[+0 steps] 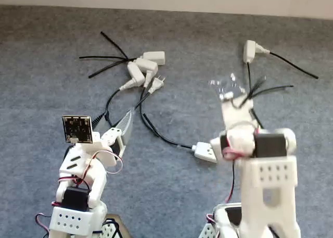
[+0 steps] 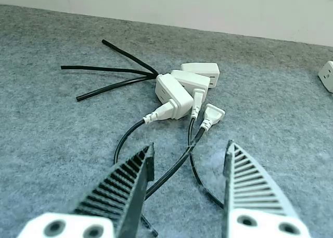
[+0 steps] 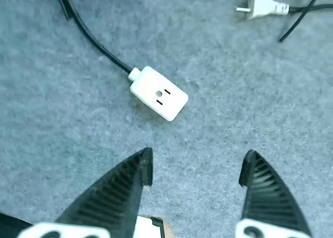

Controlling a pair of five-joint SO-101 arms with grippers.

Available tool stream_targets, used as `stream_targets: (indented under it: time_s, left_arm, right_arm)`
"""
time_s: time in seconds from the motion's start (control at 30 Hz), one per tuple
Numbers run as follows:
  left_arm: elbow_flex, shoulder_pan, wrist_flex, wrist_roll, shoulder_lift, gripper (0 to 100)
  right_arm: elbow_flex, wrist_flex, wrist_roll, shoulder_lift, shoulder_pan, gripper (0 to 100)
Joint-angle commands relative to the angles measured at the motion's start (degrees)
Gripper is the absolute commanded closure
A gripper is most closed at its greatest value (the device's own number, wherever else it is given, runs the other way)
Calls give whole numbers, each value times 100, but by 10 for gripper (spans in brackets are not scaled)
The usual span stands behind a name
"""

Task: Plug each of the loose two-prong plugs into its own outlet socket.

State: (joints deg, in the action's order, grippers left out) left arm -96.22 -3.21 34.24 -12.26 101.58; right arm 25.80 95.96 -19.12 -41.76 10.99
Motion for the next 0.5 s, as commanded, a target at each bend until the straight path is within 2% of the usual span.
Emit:
stream_targets:
  time_s: [0.0,0.13,0.47]
  left_arm:
    - [-92,75,26,44,13,769]
    - [-84,40,149,44,40,769]
    - [-92,66,141,53,66,769]
  right_arm:
    - [-400,-233,88,673,-312,735]
    - [-154,-840,88,1367,-716,735]
    - [1552,-2756,88,2695,-418,735]
